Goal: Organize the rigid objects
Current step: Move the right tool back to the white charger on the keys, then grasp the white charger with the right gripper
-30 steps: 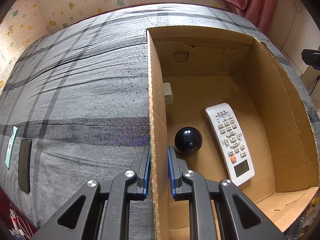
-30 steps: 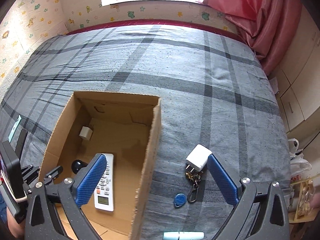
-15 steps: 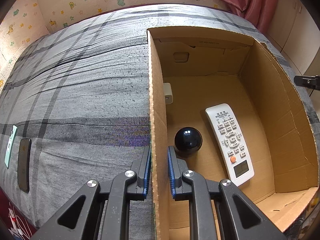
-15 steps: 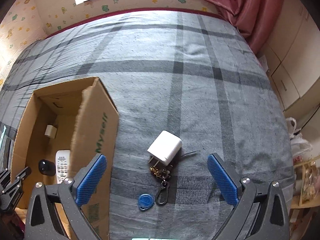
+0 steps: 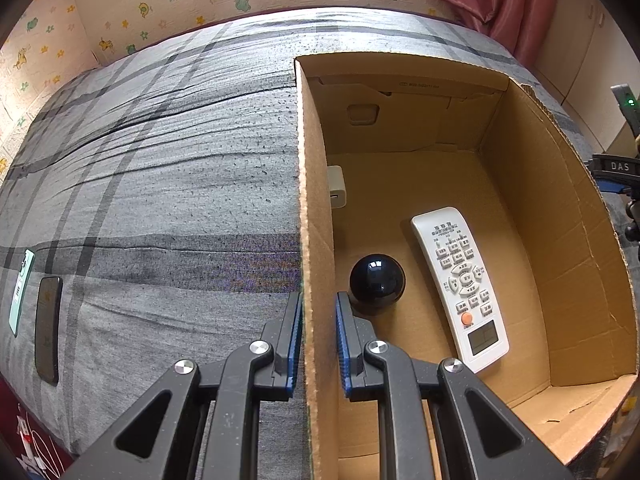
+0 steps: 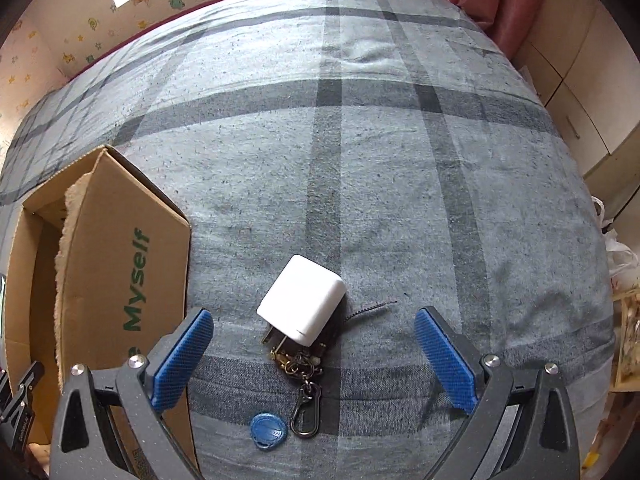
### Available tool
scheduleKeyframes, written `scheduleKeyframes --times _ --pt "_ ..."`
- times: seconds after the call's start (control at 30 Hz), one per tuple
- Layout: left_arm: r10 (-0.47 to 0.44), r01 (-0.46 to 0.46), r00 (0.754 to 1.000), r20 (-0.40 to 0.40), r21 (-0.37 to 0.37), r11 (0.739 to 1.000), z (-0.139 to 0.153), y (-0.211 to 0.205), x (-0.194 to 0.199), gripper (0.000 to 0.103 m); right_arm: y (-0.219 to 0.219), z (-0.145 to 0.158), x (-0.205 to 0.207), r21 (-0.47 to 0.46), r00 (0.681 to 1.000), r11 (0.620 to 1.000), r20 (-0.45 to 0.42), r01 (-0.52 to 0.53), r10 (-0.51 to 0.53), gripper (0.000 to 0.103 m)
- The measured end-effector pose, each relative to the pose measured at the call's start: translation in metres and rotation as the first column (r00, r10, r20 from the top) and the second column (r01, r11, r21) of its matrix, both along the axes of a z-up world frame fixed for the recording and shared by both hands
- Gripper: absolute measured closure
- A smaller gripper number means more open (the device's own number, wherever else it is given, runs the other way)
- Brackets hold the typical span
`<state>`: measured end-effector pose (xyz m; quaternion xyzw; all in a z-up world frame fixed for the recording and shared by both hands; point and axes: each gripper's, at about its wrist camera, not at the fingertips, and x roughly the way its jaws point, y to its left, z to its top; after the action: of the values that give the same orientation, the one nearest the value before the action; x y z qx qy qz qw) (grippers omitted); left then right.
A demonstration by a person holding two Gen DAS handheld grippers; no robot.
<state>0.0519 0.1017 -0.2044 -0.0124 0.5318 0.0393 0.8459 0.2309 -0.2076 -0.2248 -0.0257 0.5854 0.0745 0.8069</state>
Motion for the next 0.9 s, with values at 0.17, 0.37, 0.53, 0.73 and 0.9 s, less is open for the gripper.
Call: scheduleKeyframes --times 0.17,0.37,0.53,0.73,0.9 --pt "-0.003 0.003 1.000 0.002 0.008 1.000 0.000 -0.002 0.000 0.086 0.002 -0.015 0.015 -0.010 0.998 1.000 -0.063 -0.005 0.004 0.000" --pt "-0.002 0.002 1.000 0.002 0.006 1.000 0.001 -0.002 0.000 0.086 0.008 -0.028 0.027 -0.037 0.995 0.999 -0.103 -0.004 0.000 0.001" --pt "-0.001 0.001 1.000 0.002 0.004 1.000 0.001 -0.002 0.000 0.086 0.013 -0.034 0.030 -0.032 0.994 0.999 -0.112 0.009 -0.012 0.006" --pt "-0.001 0.001 1.000 0.001 0.005 1.000 0.001 -0.001 0.000 0.086 0.021 -0.045 0.031 -0.040 0.991 0.999 -0.135 0.006 -0.011 0.023" --pt "-0.002 0.002 1.000 0.001 0.007 1.000 0.001 -0.002 0.000 0.086 0.027 -0.047 0.026 -0.072 0.991 0.997 -0.133 0.000 -0.010 0.051"
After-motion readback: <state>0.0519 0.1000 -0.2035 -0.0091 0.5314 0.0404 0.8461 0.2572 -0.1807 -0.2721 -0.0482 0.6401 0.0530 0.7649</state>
